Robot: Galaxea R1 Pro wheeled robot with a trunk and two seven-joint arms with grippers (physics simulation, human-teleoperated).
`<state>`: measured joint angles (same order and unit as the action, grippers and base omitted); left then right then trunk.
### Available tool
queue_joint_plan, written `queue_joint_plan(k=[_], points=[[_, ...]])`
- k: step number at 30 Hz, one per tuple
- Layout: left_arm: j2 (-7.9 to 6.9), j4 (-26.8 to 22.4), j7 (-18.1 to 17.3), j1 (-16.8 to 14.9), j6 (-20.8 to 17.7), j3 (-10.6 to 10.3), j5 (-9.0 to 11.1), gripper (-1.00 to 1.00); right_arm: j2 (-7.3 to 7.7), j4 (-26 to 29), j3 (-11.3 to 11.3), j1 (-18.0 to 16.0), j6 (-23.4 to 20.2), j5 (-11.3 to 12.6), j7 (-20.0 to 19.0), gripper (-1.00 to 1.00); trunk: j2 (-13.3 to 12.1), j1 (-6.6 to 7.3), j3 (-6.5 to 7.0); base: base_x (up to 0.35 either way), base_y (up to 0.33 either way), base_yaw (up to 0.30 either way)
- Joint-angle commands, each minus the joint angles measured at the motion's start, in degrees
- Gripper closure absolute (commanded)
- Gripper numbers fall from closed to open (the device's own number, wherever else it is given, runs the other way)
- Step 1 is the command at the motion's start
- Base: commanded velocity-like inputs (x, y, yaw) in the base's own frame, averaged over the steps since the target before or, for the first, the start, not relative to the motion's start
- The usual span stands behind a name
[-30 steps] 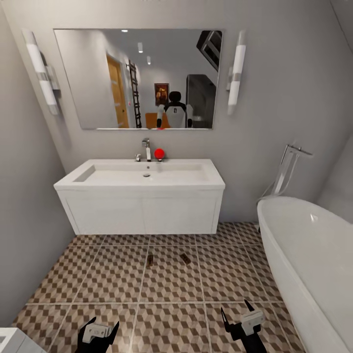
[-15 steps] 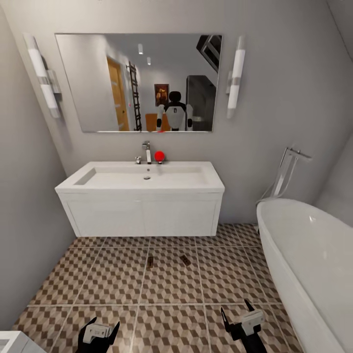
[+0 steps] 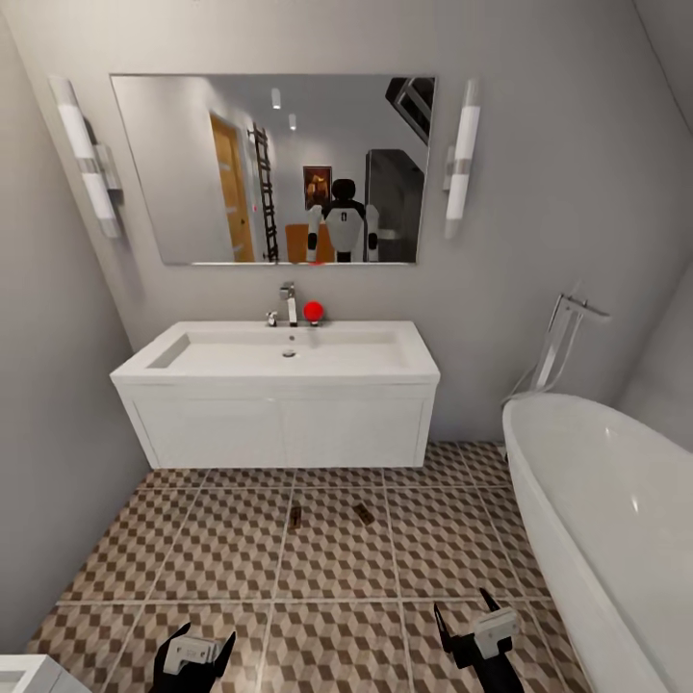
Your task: Take the four mousetraps from the cabinet in the bathroom and place them on the bathroom floor. Make sure all four end up on the same floor surface, and ensure that at least two of them are either under or directly next to the same bathroom sink.
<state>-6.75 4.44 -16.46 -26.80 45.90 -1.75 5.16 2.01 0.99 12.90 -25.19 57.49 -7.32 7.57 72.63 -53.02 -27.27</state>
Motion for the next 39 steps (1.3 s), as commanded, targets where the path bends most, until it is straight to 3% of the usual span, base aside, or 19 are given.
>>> queue_joint_plan(k=[1, 39], points=[[0.01, 0.2, -0.4, -0.1, 0.2, -0.2, 0.6, -1.0, 0.01, 0.0, 0.1, 0.0, 0.1, -0.6, 0.6, -1.0, -0.4, 0.23, 0.13, 0.0, 0.0, 0.0], [0.16, 0.2, -0.4, 0.0, 0.2, -0.2, 0.6, -1.0, 0.0, 0.0, 0.1, 0.0, 0.2, -0.6, 0.6, -1.0, -15.6, 8.57, 6.95, 0.0, 0.0, 0.0]])
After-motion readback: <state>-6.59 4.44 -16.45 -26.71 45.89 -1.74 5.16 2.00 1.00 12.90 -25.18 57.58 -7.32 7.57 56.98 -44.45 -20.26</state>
